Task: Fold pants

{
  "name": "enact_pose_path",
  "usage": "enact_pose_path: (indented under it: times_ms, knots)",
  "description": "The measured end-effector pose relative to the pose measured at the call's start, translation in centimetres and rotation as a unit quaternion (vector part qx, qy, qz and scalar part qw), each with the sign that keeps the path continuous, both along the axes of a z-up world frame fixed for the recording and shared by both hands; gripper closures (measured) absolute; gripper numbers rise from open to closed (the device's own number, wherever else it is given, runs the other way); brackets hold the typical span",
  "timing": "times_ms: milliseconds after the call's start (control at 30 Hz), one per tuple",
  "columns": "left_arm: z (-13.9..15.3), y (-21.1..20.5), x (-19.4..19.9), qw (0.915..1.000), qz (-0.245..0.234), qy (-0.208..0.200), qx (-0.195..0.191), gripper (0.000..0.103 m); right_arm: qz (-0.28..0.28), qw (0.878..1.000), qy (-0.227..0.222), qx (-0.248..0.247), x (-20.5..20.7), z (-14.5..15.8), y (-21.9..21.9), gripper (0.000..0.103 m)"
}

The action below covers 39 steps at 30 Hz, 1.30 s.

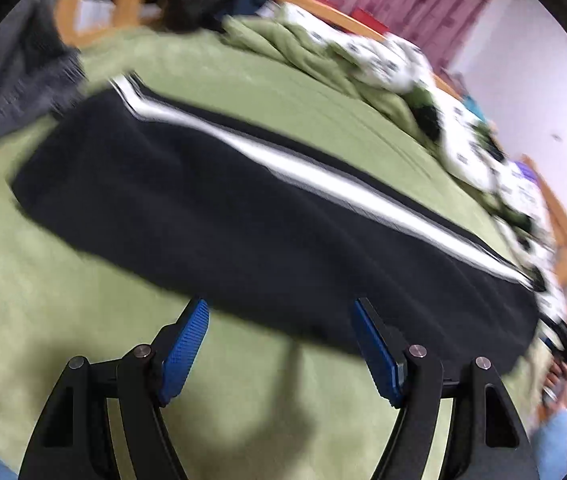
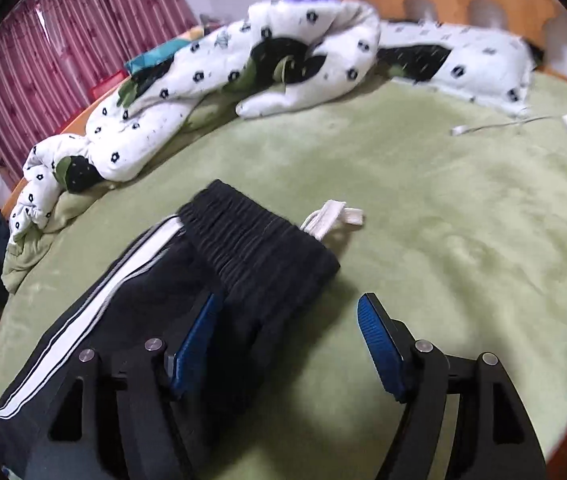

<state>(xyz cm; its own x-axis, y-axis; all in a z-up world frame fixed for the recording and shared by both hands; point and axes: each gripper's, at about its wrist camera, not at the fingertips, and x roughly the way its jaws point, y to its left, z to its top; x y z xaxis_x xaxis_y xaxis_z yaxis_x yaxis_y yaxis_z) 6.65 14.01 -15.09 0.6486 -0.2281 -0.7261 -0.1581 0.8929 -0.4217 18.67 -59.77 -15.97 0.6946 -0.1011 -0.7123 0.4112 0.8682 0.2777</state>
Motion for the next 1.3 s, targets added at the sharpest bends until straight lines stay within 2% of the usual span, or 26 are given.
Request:
enact_pose_path:
  times_ms: [100, 167, 267, 400, 467, 600, 700, 800, 900, 933, 967, 1000, 1133, 1233, 1300]
  knots:
    - [-1.6, -1.0, -1.0, 0.9987, -0.033, 0.002, -0.04, 0.031, 0.027, 1.0, -0.006, -0.005, -2.2, 1.9, 3.2, 0.031]
    - [-3.3, -1.3, -0.7, 0.9958, -0.033, 0.01, -0.085, 0.03, 0.041, 0.999, -0.01, -0.009, -3.7, 2.6, 6.0, 0.031]
    - [-4.1, -0.9, 0.5, 0.9923, -0.003, -0.011, -0.123, 0.028, 0.068, 0.997, -0.009, 0.021, -6.3, 2.5, 10.8, 0.031]
    - [-4.2, 0.8, 2.4, 0.9884, 0.044, -0.018, -0.144, 0.031, 0.112, 0.992, 0.01, 0.052, -6.3, 2.3, 16.5, 0.031]
    - [-4.0, 2.7, 2.1, 0.9883, 0.081, -0.021, -0.128, 0.034, 0.124, 0.992, 0.011, 0.034, -6.2, 2.8, 19.0, 0.031]
    - [-3.2, 7.5, 0.9, 0.9849, 0.168, -0.011, -0.043, 0.034, 0.149, 0.989, 0.005, 0.024, -5.9, 3.6, 22.6, 0.031]
    - [-2.8, 12.6, -0.4, 0.9717, 0.233, -0.008, -0.038, 0.034, 0.156, 0.987, 0.009, 0.026, -5.2, 3.7, 24.3, 0.031]
    - [-2.6, 16.6, -0.8, 0.9621, 0.269, -0.012, -0.046, 0.035, 0.163, 0.986, 0.014, 0.023, -4.3, 3.6, 25.9, 0.031]
    - [-3.0, 18.2, 1.2, 0.9697, 0.239, -0.002, -0.05, 0.037, 0.176, 0.984, 0.023, 0.016, -3.1, 3.3, 27.6, 0.031]
    - [-3.0, 18.5, 1.8, 0.9712, 0.234, -0.009, -0.045, 0.046, 0.181, 0.983, 0.026, 0.012, -2.7, 3.2, 28.2, 0.031]
    - [-3.0, 18.7, 2.3, 0.9725, 0.229, -0.017, -0.039, 0.046, 0.184, 0.983, 0.029, 0.009, -2.4, 3.1, 28.7, 0.031]
    - [-3.2, 19.0, 2.6, 0.9731, 0.226, -0.018, -0.038, 0.046, 0.189, 0.981, 0.032, 0.006, -2.1, 2.9, 29.3, 0.031]
    - [-4.2, 20.9, 3.2, 0.9707, 0.222, -0.037, -0.084, 0.043, 0.2, 0.979, 0.036, 0.002, -1.9, 2.8, 30.7, 0.031]
    - [-3.8, 21.1, 4.8, 0.977, 0.197, -0.045, -0.067, 0.038, 0.207, 0.977, 0.042, -0.011, -1.5, 2.6, 31.6, 0.031]
    - [-3.7, 20.8, 6.0, 0.9815, 0.181, -0.035, -0.053, 0.038, 0.21, 0.976, 0.047, -0.014, -1.3, 2.3, 32.0, 0.031]
